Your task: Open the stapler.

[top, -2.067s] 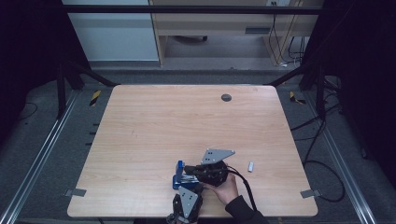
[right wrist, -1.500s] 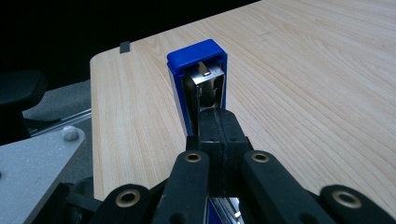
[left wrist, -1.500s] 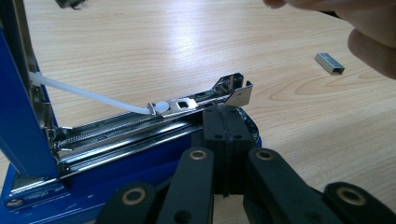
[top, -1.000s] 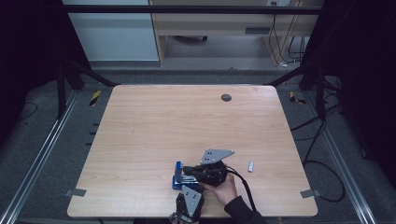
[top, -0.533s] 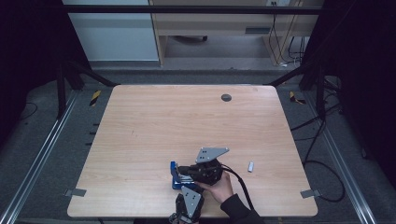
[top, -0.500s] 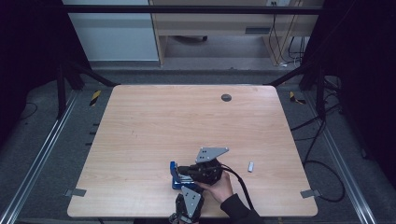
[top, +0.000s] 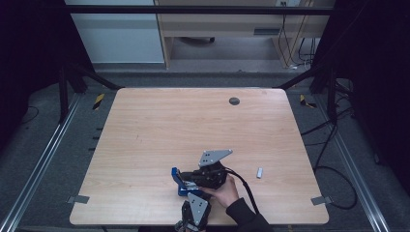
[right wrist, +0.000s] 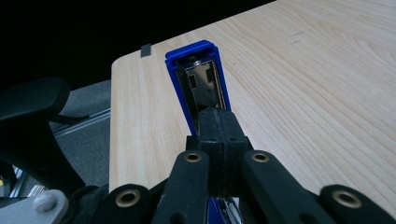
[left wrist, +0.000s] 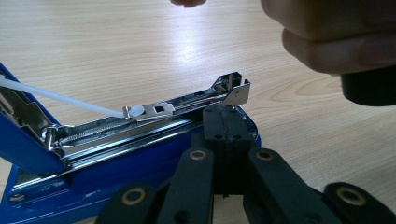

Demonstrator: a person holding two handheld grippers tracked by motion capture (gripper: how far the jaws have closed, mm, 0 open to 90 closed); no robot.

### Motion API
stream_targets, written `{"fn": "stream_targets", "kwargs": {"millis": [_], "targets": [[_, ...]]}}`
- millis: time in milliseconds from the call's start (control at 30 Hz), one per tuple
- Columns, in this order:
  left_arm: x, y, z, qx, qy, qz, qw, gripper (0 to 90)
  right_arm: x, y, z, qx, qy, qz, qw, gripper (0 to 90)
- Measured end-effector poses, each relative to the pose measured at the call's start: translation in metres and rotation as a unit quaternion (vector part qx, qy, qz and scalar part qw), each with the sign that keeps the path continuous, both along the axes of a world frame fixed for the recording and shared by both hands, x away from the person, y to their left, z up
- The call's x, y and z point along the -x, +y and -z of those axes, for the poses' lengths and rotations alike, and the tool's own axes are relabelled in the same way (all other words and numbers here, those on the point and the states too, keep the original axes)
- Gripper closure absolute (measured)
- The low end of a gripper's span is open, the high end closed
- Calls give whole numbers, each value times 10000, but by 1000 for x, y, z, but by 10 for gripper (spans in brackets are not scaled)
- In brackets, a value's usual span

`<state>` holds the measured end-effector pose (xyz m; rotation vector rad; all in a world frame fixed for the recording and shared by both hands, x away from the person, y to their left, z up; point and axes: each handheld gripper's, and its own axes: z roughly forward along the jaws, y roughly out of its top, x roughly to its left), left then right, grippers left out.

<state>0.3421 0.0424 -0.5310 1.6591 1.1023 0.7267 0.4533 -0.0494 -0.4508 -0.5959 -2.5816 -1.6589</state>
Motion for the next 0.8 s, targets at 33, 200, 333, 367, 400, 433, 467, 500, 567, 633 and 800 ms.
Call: {"fn": "stream_targets", "kwargs": {"millis": [33, 200, 333, 367, 400, 433, 467, 500, 567, 633, 800], "targets": [[0, 0, 0, 11, 1, -1, 10000, 900, -1, 1, 0, 21, 6, -13, 10000, 900], [0, 0, 0, 25, -16, -10, 10000, 900, -3, 6, -1, 61, 13, -62, 10000, 900], [0, 1, 0, -1, 13, -14, 10000, 900, -4, 12, 2, 73, 43, -163, 9998, 900], [0, 1, 0, 5, 16, -16, 10000, 900, -3, 14, 2, 104, 22, -182, 9998, 900], [0, 1, 0, 7, 15, -19, 10000, 900, -3, 15, 2, 158, -8, -196, 9997, 900], [0, 1, 0, 8, 11, -22, 10000, 900, -4, 16, 2, 187, -11, -210, 9996, 900], [0, 1, 0, 18, 9, -24, 10000, 900, -5, 16, 1, 195, 8, -218, 9996, 900], [0, 1, 0, 12, -2, -19, 10000, 900, -5, 16, 1, 192, 47, -219, 9996, 900], [0, 1, 0, 20, -4, -20, 10000, 900, -6, 16, 1, 196, 47, -226, 9995, 900], [0, 1, 0, 8, -7, -25, 10000, 900, -6, 17, 1, 216, 42, -238, 9995, 900], [0, 1, 1, -9, -3, -24, 10000, 900, -7, 21, 2, 252, 80, -272, 9993, 900]]}}
